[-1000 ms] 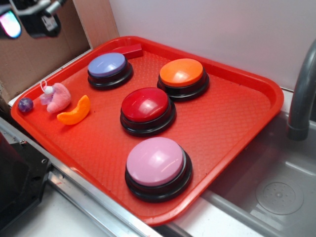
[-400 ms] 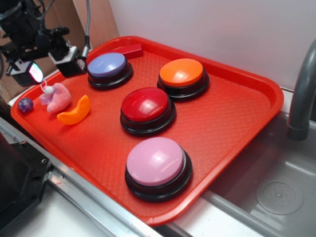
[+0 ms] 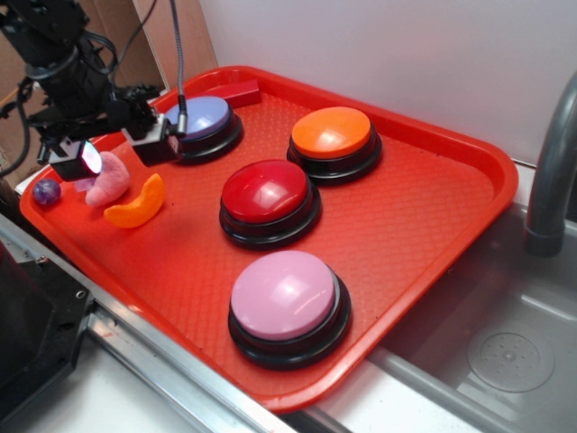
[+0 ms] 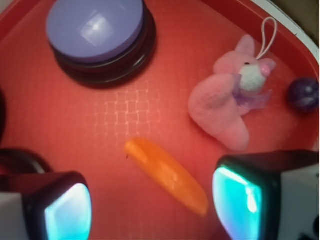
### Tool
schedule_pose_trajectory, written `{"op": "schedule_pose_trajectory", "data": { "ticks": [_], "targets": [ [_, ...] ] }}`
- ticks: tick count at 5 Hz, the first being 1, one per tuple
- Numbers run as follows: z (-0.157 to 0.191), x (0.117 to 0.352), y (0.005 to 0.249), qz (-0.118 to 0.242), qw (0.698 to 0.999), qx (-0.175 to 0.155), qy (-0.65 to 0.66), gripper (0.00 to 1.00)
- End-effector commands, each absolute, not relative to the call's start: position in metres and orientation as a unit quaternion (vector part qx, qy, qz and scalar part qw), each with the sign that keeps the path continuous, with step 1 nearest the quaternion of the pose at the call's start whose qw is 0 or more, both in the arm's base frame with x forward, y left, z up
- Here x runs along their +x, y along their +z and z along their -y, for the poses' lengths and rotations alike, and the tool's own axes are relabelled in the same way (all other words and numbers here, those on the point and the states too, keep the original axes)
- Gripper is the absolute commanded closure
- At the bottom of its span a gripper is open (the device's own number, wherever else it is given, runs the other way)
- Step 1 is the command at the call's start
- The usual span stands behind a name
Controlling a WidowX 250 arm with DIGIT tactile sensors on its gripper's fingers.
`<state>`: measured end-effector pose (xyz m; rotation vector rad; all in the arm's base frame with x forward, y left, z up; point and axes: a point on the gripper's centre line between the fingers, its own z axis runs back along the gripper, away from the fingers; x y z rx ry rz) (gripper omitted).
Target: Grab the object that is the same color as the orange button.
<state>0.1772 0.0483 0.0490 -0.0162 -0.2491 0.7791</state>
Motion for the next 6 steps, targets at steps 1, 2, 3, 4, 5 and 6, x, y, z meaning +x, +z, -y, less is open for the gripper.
{"op": "schedule_pose_trajectory", "data": {
  "ticks": [1, 2, 3, 4, 5, 6],
  "targets": [
    [-0.056, 0.185, 0.025, 0.123, 0.907, 0.012, 0.402, 0.0],
    [-0.055, 0.183, 0.014, 0.123, 0.904, 0.015, 0.408, 0.0],
    [-0.055, 0.182, 0.007, 0.095, 0.906, -0.003, 0.413, 0.0],
    [-0.053, 0.181, 0.004, 0.111, 0.899, -0.001, 0.423, 0.23],
    [-0.055, 0.18, 0.005, 0.117, 0.892, -0.012, 0.437, 1.0],
    [-0.056, 0.181, 0.012, 0.119, 0.891, -0.015, 0.439, 1.0]
  ]
}}
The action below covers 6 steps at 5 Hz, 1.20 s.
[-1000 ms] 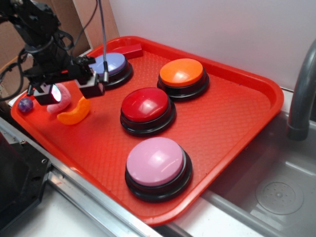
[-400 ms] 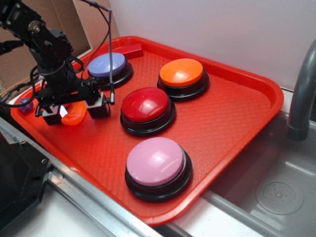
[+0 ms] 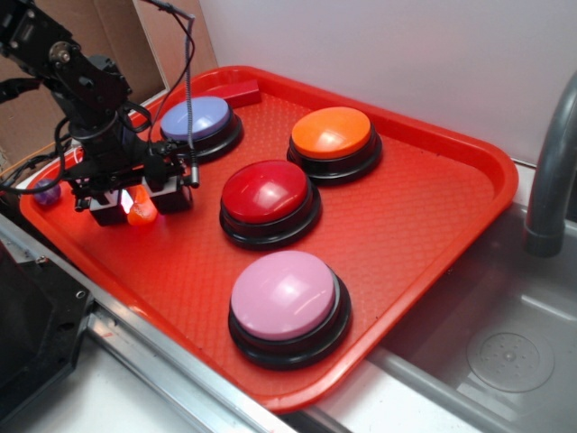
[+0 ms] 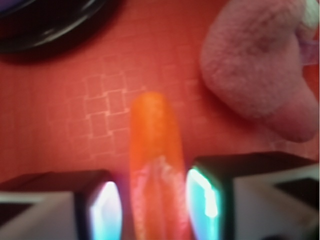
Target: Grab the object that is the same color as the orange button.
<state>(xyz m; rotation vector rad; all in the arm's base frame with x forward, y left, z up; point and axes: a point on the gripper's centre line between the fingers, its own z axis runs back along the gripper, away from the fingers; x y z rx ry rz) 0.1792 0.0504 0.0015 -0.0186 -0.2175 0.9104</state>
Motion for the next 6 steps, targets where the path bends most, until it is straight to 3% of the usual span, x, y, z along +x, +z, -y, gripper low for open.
{"op": "schedule_pose_trajectory", "data": {
  "ticks": [1, 4, 5, 6],
  "targets": [
    [-0.053, 0.183, 0.024, 0.123, 0.893, -0.018, 0.432, 1.0],
    [-0.003, 0.191, 0.124, 0.036, 0.978, -0.035, 0.203, 1.0],
    [0.013, 0.183, 0.148, 0.049, 0.985, -0.06, 0.156, 1.0],
    [0.023, 0.177, 0.158, 0.072, 0.984, -0.08, 0.14, 1.0]
  ]
}}
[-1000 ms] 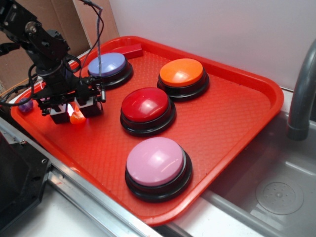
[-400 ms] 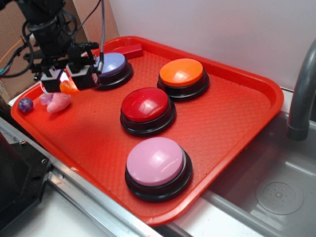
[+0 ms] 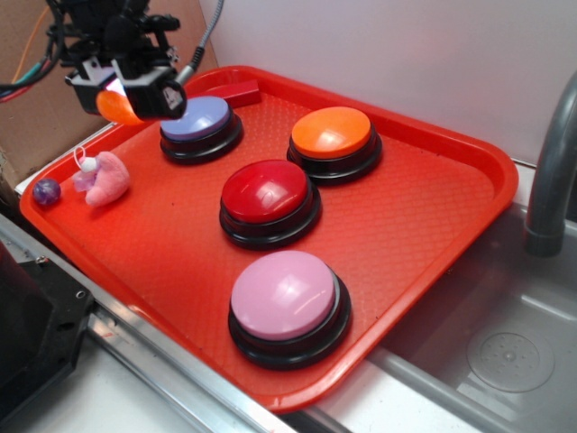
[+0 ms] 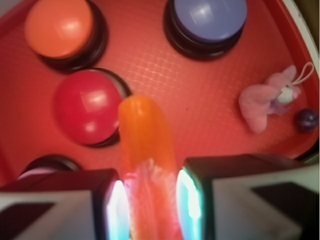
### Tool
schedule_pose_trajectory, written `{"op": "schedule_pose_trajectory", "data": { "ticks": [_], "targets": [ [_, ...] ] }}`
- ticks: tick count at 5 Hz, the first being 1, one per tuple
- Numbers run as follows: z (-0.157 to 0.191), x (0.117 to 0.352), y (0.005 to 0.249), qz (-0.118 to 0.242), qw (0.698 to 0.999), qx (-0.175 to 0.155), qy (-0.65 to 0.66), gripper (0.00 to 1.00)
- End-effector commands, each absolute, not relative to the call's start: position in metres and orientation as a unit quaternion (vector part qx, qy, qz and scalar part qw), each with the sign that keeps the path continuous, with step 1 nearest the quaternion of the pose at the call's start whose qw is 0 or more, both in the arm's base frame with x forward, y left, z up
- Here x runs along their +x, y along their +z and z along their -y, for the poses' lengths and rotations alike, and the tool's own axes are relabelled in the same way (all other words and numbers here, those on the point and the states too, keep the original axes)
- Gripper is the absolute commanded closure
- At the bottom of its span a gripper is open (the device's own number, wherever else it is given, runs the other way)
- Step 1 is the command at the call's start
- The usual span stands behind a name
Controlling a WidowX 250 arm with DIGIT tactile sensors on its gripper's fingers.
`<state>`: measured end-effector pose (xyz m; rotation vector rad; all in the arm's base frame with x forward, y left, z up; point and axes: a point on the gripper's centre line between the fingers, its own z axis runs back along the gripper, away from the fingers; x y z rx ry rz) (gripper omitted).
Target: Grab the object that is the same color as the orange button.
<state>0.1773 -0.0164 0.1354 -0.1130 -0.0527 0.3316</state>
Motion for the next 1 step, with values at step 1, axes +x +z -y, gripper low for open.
{"op": "schedule_pose_trajectory", "data": {
  "ticks": [1],
  "targets": [
    [0.0181, 0.1808, 0.1454, 0.084, 0.981, -0.074, 0.158, 1.0]
  ]
}}
